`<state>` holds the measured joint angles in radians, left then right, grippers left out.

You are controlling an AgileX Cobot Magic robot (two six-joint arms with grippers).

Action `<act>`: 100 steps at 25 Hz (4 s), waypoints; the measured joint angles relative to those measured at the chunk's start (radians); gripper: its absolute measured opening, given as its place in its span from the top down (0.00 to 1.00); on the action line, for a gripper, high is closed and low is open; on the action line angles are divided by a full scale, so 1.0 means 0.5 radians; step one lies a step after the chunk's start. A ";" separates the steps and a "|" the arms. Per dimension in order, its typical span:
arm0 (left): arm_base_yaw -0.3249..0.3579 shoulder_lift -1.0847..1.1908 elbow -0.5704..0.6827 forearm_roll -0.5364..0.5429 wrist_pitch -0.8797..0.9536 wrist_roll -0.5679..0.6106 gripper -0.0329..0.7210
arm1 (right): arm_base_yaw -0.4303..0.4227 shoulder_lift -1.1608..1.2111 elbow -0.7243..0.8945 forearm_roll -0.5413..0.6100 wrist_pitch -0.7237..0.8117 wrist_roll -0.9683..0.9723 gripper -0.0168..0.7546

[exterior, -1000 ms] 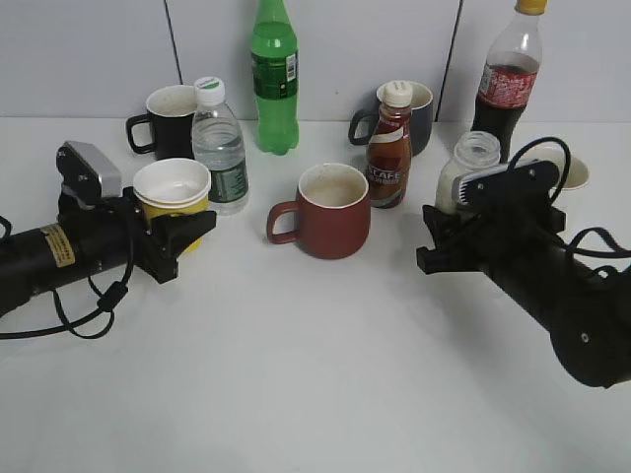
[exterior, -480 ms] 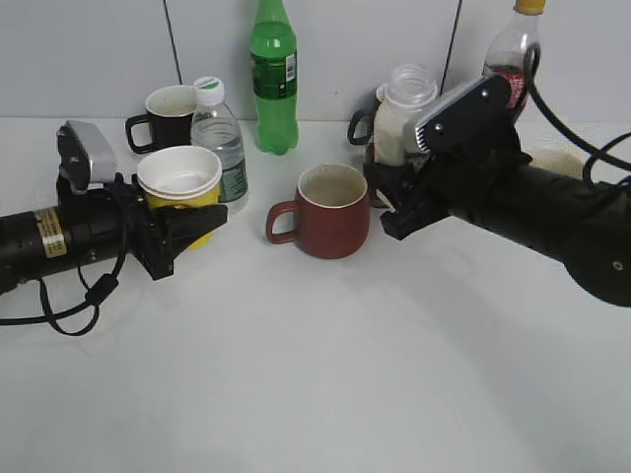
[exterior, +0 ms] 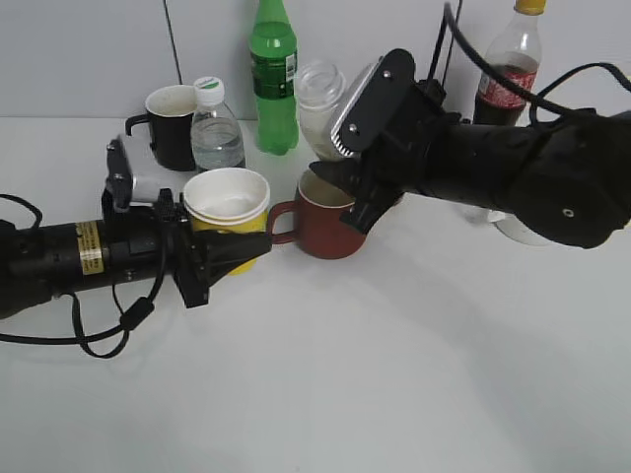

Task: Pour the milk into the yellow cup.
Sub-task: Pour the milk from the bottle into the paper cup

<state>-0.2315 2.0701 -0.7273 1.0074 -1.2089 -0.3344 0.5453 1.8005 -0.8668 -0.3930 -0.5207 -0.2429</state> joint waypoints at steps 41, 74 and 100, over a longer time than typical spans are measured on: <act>-0.295 0.000 -0.060 0.050 0.000 -0.006 0.48 | 0.012 0.000 -0.021 0.068 -0.019 -1.788 0.41; -0.350 0.000 -0.060 0.061 0.000 -0.006 0.48 | 0.012 0.000 -0.021 0.069 -0.059 -2.079 0.41; -0.350 0.000 -0.060 0.061 0.000 -0.006 0.48 | 0.012 0.000 -0.021 0.171 -0.069 -2.119 0.41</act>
<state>-0.4063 2.0701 -0.7573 1.0381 -1.2089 -0.3375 0.5511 1.8005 -0.8774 -0.3075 -0.5555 -1.3023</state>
